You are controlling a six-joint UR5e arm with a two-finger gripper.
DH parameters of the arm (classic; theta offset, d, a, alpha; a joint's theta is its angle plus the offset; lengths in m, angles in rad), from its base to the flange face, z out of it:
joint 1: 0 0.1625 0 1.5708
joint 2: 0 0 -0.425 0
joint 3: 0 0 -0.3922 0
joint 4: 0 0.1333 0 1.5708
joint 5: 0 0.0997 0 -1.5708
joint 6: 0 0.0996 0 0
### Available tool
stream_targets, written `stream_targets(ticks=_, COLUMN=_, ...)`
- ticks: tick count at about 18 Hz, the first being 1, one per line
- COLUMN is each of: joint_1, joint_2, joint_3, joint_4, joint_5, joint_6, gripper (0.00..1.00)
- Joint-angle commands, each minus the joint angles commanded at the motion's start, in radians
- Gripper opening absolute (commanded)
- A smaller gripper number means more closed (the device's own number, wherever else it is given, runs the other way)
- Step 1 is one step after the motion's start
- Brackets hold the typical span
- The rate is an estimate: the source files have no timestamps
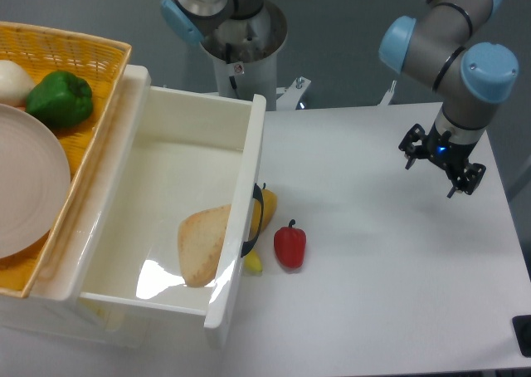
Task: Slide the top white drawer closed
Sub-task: 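Move the gripper from its start pose toward the open white drawer, then lower the gripper to the front panel of the open drawer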
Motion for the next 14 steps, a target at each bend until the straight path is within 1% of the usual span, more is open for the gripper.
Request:
stream_targets(ticks=3, joint_1=-0.006, joint_2=-0.002, joint_3=-0.006, joint_4=0.000, joint_5=0.000, joint_6=-0.018, gripper=0.99)
stream_targets(ticks=4, joint_1=-0.009, joint_2=-0.003, joint_3=-0.020, joint_4=0.000, joint_5=0.000, joint_6=-0.049, gripper=0.88)
stream_targets(ticks=5, joint_1=-0.018, joint_2=-0.005, joint_3=-0.028, joint_4=0.000, joint_5=-0.005, joint_6=-0.102, gripper=0.69)
stream_targets(ticks=6, joint_1=-0.023, joint_2=-0.005, joint_3=-0.032, joint_4=0.000, joint_5=-0.006, joint_6=-0.161, gripper=0.53)
stream_targets(ticks=7, joint_1=-0.025, joint_2=-0.005, joint_3=-0.035, joint_4=0.002, joint_5=-0.009, joint_6=-0.188, gripper=0.36)
stream_targets(ticks=8, joint_1=-0.028, joint_2=-0.006, joint_3=-0.035, joint_4=0.000, joint_5=-0.015, joint_6=-0.193, gripper=0.25)
stream_targets(ticks=10, joint_1=-0.049, joint_2=-0.008, joint_3=-0.035, joint_4=0.000, joint_5=-0.043, joint_6=-0.212, gripper=0.17)
stream_targets(ticks=13, joint_1=-0.086, joint_2=-0.008, joint_3=-0.035, joint_4=0.002, joint_5=-0.060, joint_6=-0.343, gripper=0.07)
stream_targets(ticks=14, joint_1=-0.092, joint_2=-0.008, joint_3=-0.035, joint_4=0.000, joint_5=-0.087, joint_6=-0.379, gripper=0.05)
